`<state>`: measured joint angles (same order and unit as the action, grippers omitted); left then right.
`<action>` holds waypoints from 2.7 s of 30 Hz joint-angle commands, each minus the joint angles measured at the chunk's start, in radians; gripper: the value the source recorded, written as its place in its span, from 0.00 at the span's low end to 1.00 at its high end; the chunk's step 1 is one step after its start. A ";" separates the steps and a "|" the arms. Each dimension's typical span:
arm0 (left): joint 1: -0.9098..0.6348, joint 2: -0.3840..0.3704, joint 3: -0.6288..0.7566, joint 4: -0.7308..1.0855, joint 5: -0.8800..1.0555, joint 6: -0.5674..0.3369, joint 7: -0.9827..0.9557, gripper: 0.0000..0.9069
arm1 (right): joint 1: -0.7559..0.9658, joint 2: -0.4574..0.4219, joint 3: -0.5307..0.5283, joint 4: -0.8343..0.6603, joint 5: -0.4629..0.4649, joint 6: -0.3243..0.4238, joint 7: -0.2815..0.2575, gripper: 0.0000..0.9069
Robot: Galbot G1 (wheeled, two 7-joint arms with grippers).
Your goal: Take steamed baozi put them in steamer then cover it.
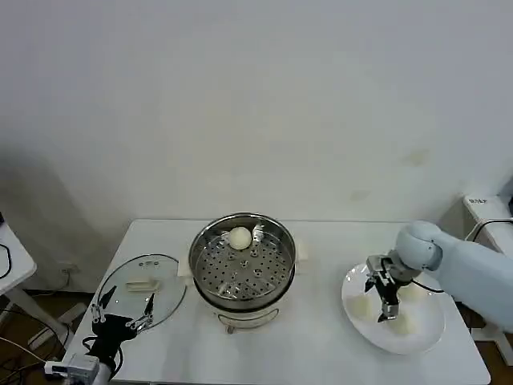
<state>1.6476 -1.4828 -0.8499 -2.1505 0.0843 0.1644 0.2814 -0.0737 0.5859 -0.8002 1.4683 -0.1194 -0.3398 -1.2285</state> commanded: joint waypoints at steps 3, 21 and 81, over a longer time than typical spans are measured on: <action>-0.001 -0.001 -0.002 0.003 0.000 0.000 -0.001 1.00 | -0.045 0.042 0.033 -0.057 -0.037 0.016 0.000 1.00; -0.012 0.002 -0.008 0.025 0.002 0.000 0.001 1.00 | -0.079 0.099 0.055 -0.094 -0.068 0.028 0.039 1.00; -0.032 -0.026 0.020 -0.012 0.024 0.000 -0.013 1.00 | 0.799 0.491 -0.449 -0.044 0.597 -0.226 0.103 0.68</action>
<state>1.6164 -1.5070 -0.8326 -2.1605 0.1044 0.1633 0.2694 0.6025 0.9146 -1.1706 1.4552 0.3548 -0.5220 -1.1324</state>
